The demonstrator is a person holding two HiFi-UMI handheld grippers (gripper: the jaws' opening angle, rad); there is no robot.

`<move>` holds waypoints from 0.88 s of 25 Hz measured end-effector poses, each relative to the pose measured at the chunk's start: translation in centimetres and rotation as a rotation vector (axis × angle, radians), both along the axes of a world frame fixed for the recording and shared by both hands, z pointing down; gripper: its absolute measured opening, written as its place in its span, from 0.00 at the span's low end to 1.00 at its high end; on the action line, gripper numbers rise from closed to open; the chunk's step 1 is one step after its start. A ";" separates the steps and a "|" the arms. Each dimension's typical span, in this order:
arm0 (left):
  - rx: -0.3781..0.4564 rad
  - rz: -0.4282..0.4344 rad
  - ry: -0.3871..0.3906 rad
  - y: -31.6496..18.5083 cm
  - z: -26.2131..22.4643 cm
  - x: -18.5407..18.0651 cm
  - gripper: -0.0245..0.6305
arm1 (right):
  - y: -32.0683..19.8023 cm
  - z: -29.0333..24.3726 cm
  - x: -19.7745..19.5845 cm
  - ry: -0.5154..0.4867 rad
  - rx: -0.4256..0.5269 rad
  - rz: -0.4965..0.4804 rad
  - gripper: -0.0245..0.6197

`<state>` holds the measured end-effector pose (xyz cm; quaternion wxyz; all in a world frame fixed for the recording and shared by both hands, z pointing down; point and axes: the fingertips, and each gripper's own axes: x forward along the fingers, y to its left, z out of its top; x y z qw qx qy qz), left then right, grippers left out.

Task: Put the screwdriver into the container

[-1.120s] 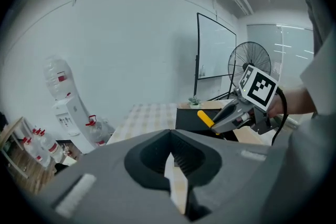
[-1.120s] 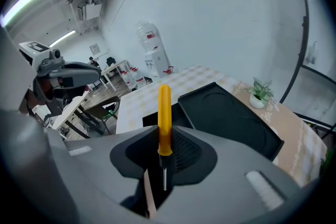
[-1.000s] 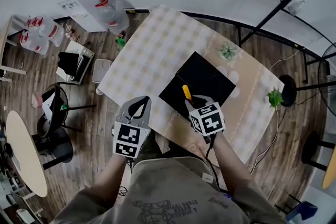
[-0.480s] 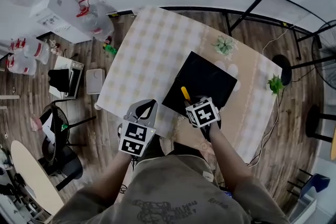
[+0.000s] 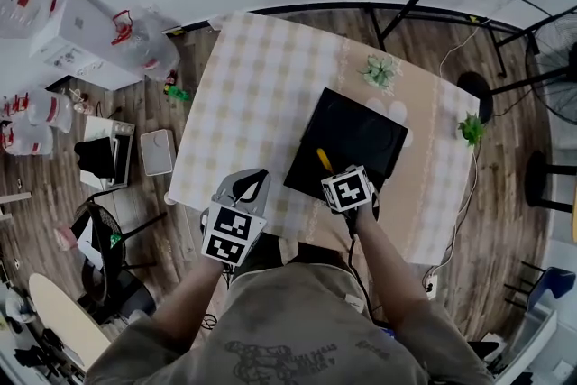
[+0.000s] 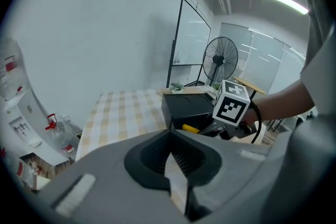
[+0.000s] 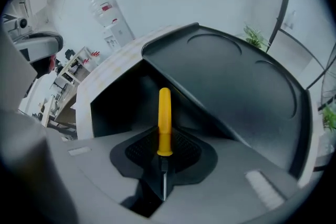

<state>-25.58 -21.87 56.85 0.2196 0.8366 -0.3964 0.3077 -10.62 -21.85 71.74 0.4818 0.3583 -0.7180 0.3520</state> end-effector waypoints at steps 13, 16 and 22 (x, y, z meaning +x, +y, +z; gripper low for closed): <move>0.022 0.076 -0.050 -0.2 -0.8 0.5 0.04 | 0.2 -1.5 1.5 -0.003 0.047 0.067 0.26; 0.053 0.080 -0.047 -0.6 -2.0 0.3 0.04 | 0.0 -3.5 1.4 -0.038 0.076 0.083 0.25; 0.121 0.090 -0.032 -1.3 -5.1 0.5 0.04 | -0.8 -10.0 1.2 -0.159 0.190 0.134 0.19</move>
